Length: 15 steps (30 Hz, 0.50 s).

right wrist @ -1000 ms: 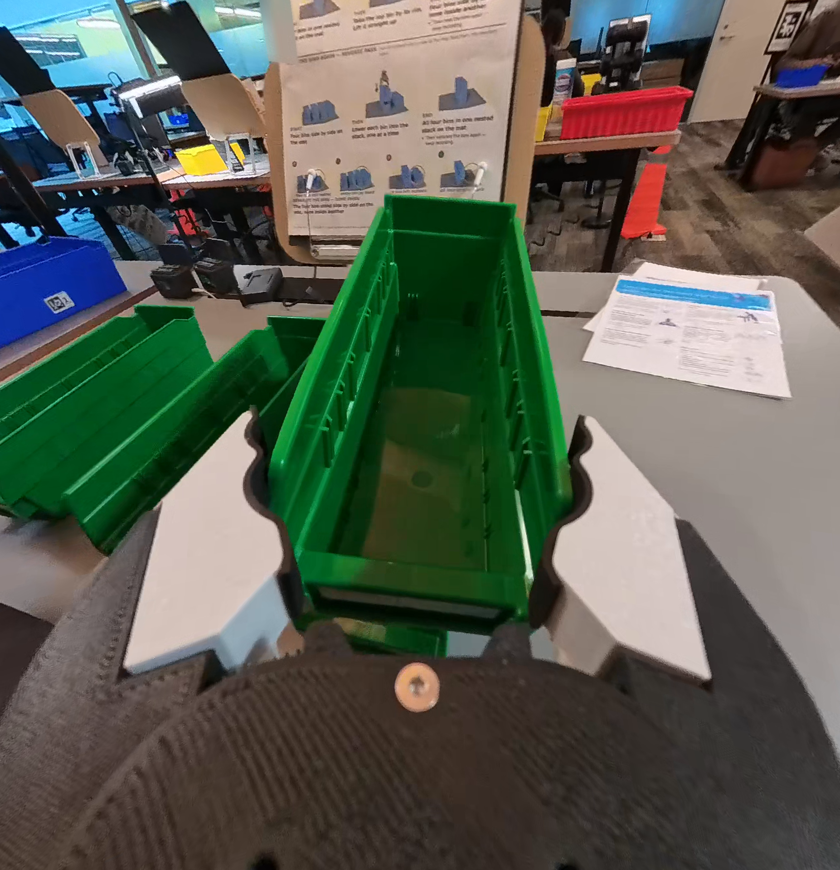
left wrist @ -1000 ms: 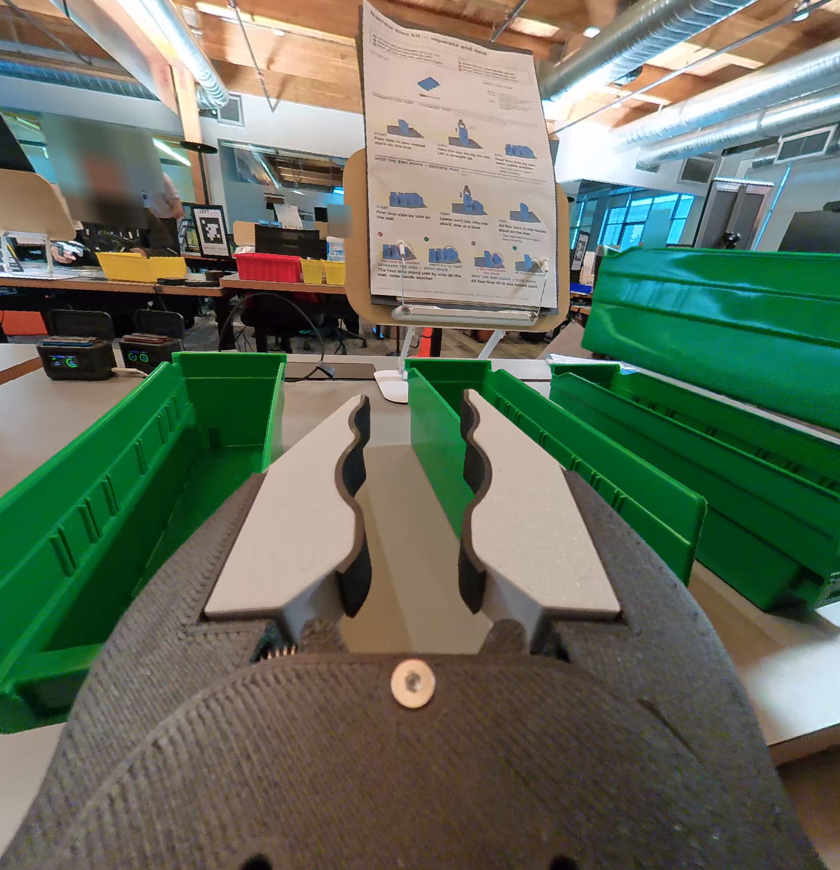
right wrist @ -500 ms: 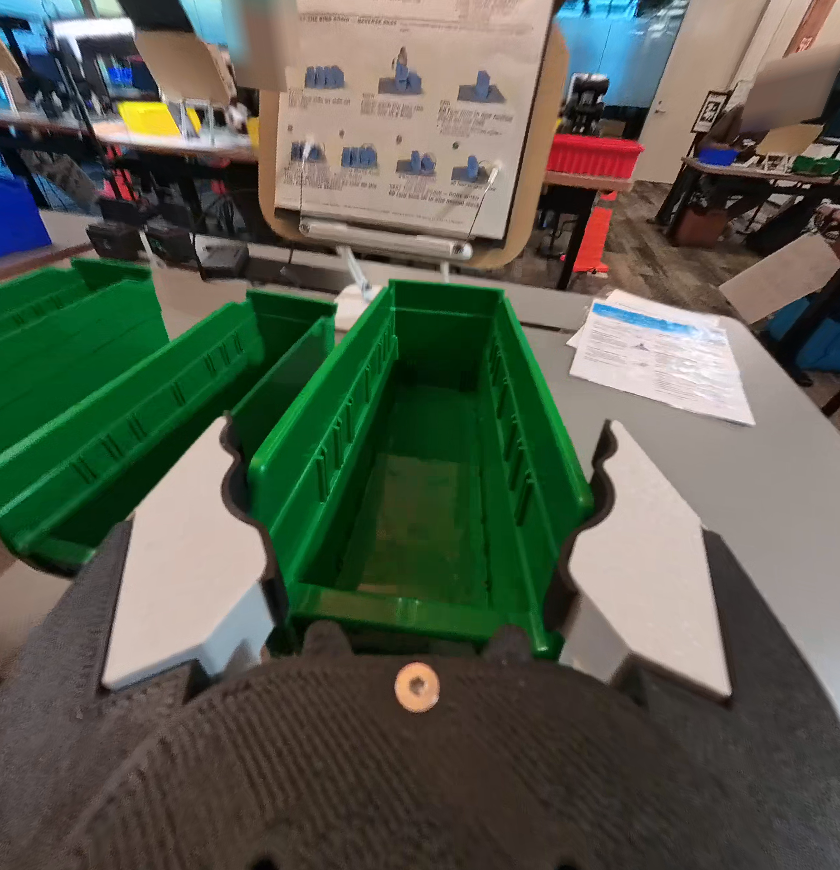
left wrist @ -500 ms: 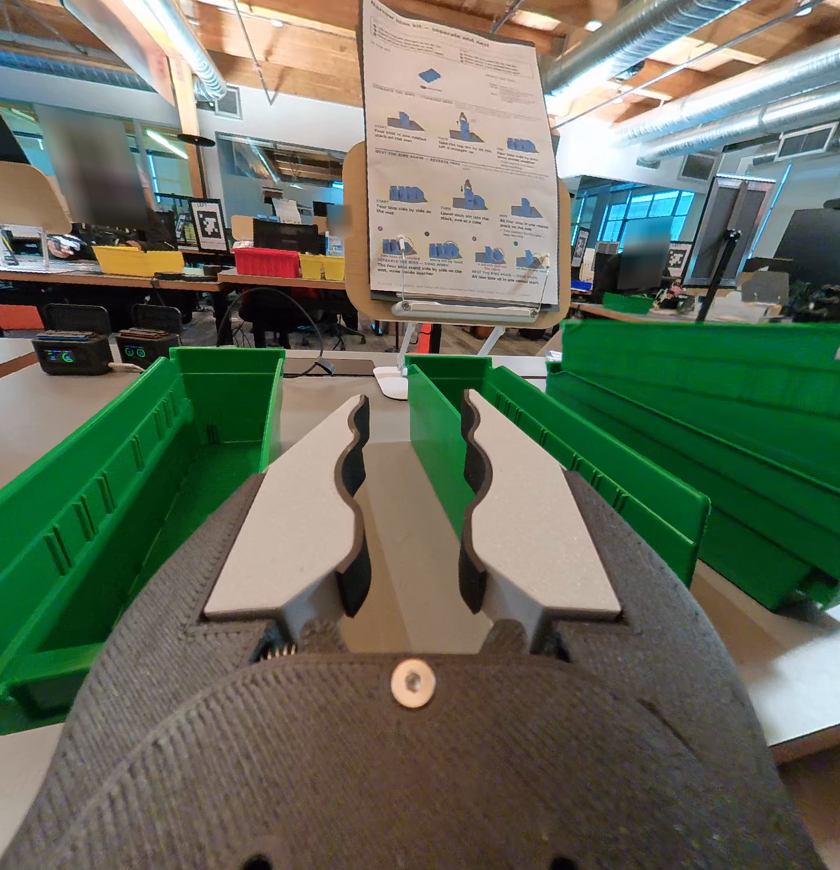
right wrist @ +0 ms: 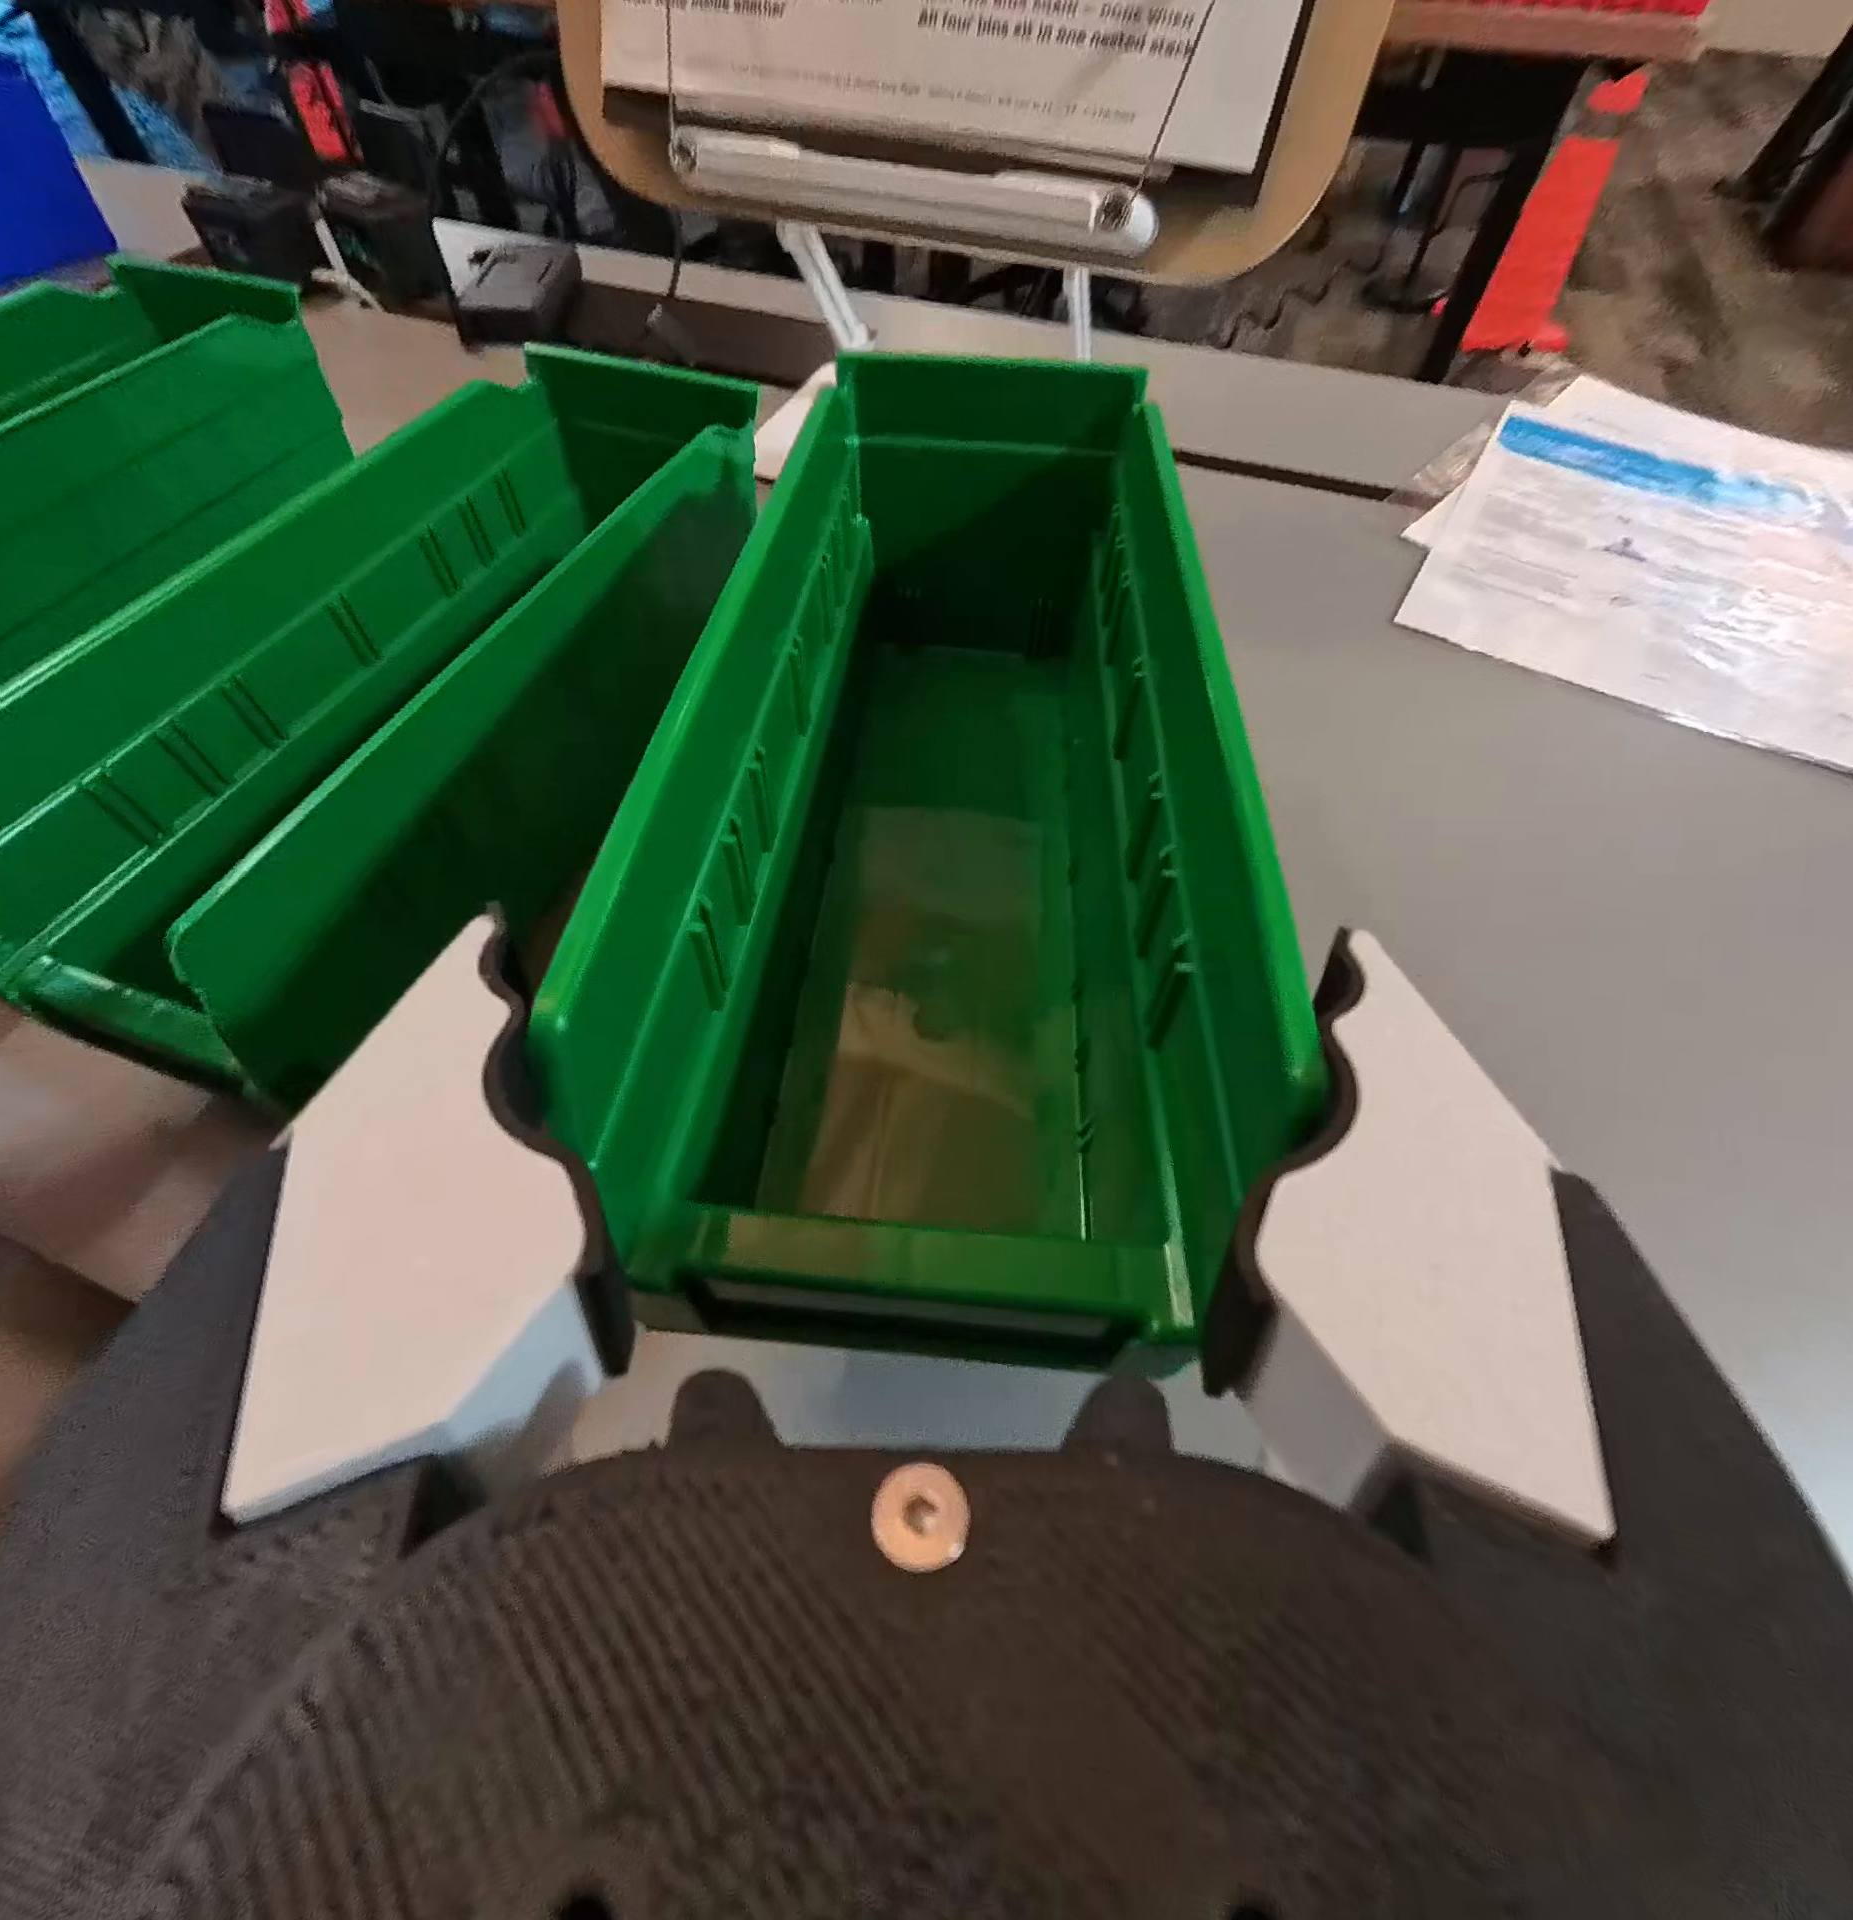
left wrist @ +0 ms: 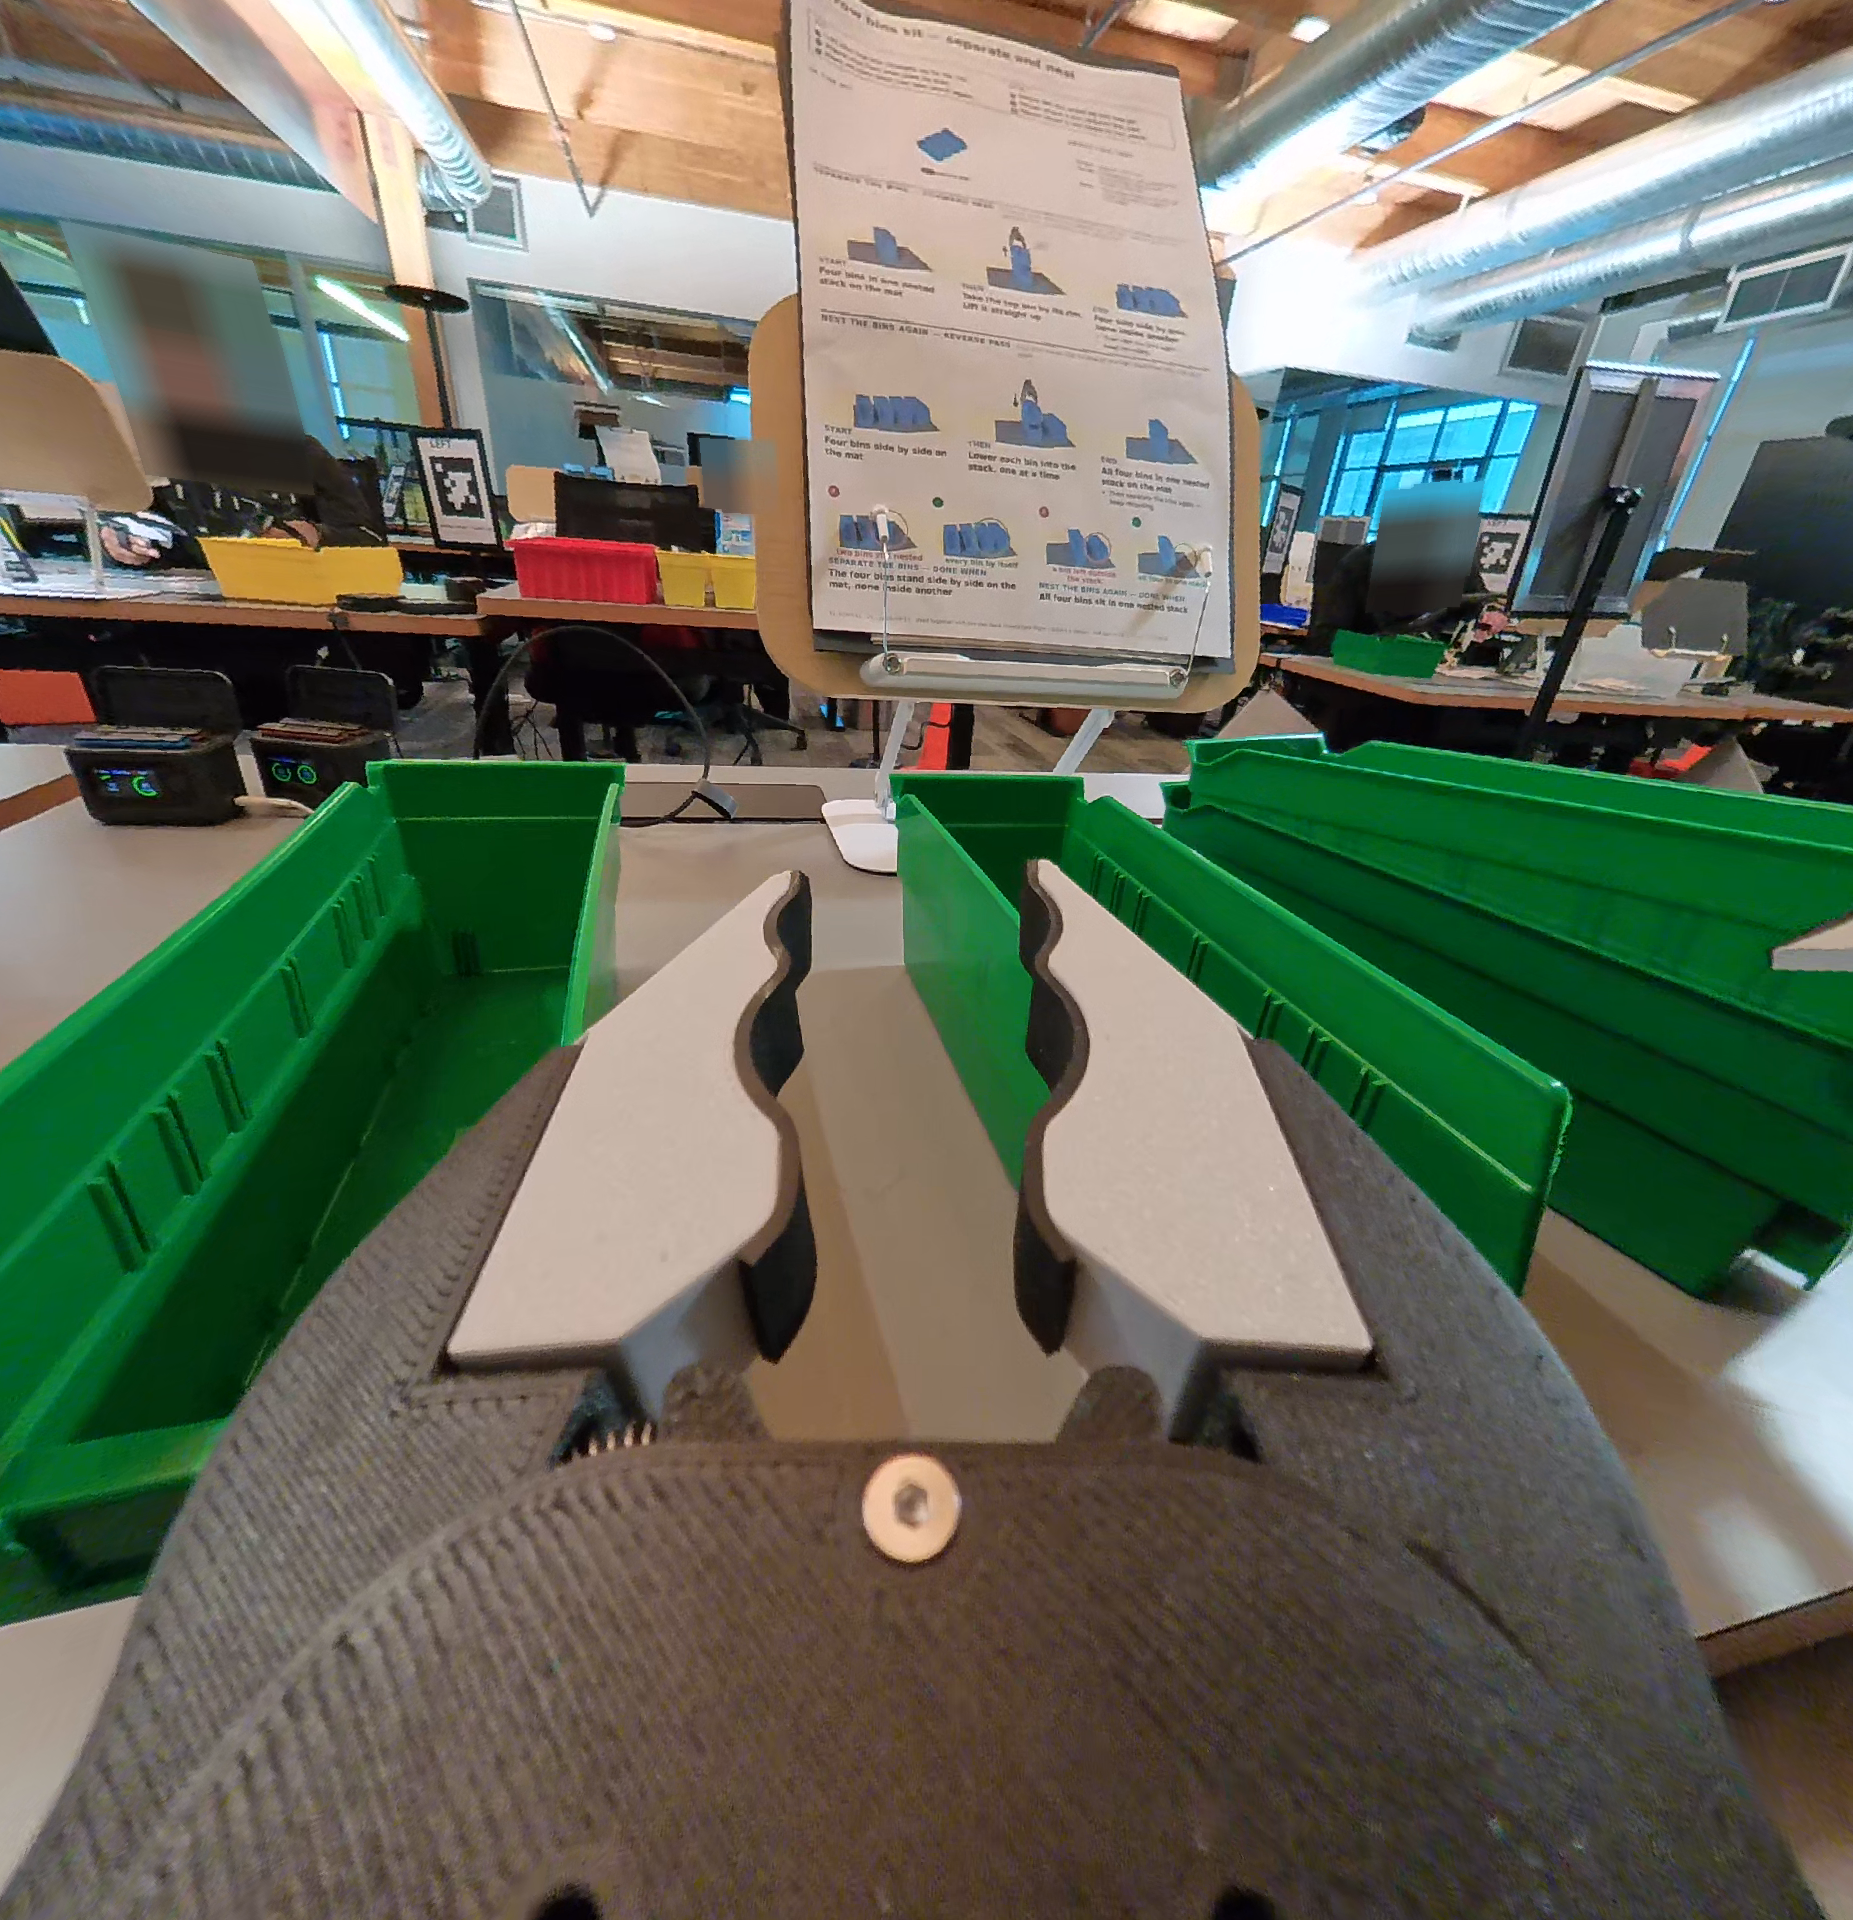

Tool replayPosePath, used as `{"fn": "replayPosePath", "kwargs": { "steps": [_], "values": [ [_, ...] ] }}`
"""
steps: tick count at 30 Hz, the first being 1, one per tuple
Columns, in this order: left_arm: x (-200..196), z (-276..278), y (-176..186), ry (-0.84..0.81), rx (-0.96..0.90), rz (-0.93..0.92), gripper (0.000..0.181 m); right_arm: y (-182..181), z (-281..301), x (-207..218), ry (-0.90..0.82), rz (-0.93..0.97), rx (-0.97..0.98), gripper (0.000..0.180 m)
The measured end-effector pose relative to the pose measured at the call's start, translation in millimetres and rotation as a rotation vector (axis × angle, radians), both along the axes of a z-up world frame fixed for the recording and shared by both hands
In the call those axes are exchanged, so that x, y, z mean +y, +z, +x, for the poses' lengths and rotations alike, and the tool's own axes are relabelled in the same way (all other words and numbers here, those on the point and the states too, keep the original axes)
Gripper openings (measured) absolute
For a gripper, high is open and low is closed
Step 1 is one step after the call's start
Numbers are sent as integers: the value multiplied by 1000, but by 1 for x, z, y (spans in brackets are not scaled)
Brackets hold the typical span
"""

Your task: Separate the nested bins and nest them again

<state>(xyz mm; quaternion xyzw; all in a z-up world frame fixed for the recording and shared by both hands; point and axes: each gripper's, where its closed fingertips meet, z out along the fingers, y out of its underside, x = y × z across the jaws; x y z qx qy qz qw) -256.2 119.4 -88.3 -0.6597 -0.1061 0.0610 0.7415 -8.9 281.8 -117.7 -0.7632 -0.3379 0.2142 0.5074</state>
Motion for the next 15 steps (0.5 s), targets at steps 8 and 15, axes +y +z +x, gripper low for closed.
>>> {"fn": "replayPosePath", "kwargs": {
  "steps": [8, 15],
  "values": [
    [0, 0, 0, 3, 7, -2, 41, 6, 20, 7, 99, -81, -27, 129],
    [0, -4, -2, 9, -4, -6, 41, 7, 58, 10, 166, -137, -83, 153]
  ]
}}
